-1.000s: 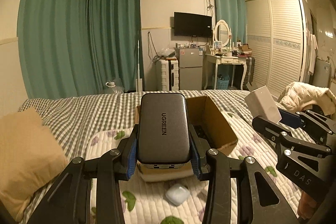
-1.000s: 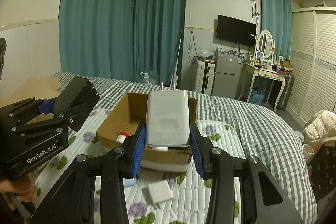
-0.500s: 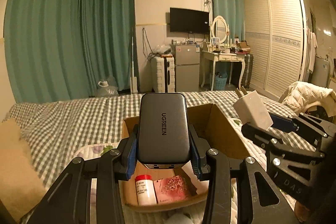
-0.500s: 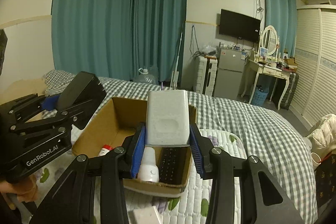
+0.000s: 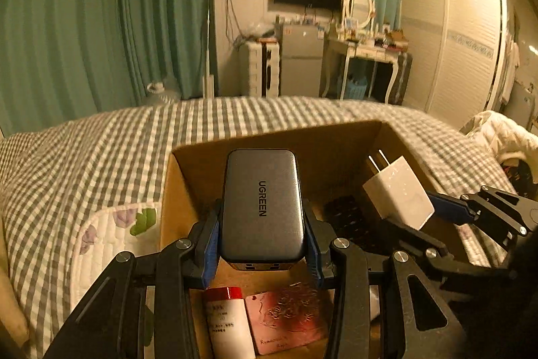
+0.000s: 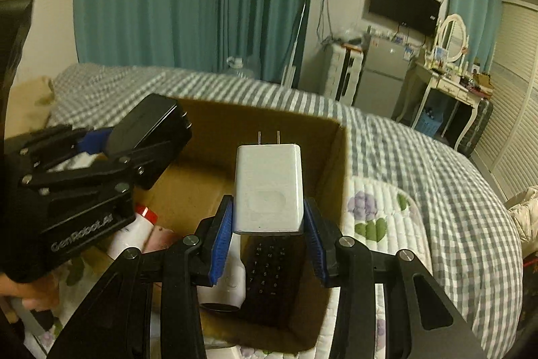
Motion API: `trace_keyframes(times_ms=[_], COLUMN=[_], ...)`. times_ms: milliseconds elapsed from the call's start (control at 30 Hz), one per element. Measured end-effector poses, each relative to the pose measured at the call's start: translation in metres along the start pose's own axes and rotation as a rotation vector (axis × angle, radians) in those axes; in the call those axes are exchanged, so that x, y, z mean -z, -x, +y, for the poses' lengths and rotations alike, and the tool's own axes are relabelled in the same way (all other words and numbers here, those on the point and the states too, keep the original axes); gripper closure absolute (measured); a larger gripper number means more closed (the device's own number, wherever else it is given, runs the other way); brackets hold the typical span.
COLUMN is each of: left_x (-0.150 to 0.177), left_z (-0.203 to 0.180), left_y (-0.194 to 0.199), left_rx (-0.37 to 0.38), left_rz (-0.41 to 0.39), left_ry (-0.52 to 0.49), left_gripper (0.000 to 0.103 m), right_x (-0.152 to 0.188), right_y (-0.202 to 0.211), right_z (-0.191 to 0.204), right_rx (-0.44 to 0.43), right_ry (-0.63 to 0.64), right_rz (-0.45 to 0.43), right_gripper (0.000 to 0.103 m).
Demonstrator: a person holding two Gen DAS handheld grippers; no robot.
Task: Organize rigid objects
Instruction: 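Carry power bank and white charger into the box and open both tools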
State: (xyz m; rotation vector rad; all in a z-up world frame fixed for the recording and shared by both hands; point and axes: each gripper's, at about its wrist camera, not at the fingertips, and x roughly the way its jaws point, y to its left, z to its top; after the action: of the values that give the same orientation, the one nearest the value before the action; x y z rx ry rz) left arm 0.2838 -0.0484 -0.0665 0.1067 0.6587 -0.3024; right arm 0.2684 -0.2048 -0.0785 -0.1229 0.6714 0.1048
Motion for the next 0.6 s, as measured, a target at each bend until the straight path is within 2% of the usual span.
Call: trace_keyframes(times_ms=[100,200,367,433,467,533,567,600], left_x=[-0.001,-0.004,-0.003,-0.004,-0.005,-0.008,-0.008,-0.009], left_z=[0.003,0.005,0.012,0.015,0.015,0.016,0.018,0.021], left_y=[-0.014,-0.017,-0.026,-0.024,-0.022,-0.021,-0.02,-0.018], left_rx=[-0.002,-0.001,-0.01,-0.015,-0.029,-0.076,-0.082,-0.076], left_rz=[0.049,0.059,0.111,0.105,0.089,0.073,0.075,0.077], left_ry=[0.007,0.008,0.03,0.042,0.04,0.025,0.031,0.045], left_gripper=[0.061,0.061,0.06,0.06,0.058,0.046,0.046,0.046], right_x=[0.001,0.002,0.003,0.002,0.003,0.003,0.004,0.004], right_y=[-0.015,-0.027,-0.03,-0.031,-0.031,-0.03,-0.03,-0.023], right_z=[0.001,0.002,0.007,0.01,0.01,0.011,0.01,0.01], right_rx=[0.0,0.002,0.017,0.024,0.026,0.024,0.021,0.026], right_ry=[0.019,0.027,0.063,0.072,0.074,0.071,0.065,0.067], right_rz=[0.04,0.072,0.082,0.082,0.08,0.083,0.087,0.069], right_gripper=[0.063,0.063,0.063,0.063,0.063,0.063,0.063,0.058])
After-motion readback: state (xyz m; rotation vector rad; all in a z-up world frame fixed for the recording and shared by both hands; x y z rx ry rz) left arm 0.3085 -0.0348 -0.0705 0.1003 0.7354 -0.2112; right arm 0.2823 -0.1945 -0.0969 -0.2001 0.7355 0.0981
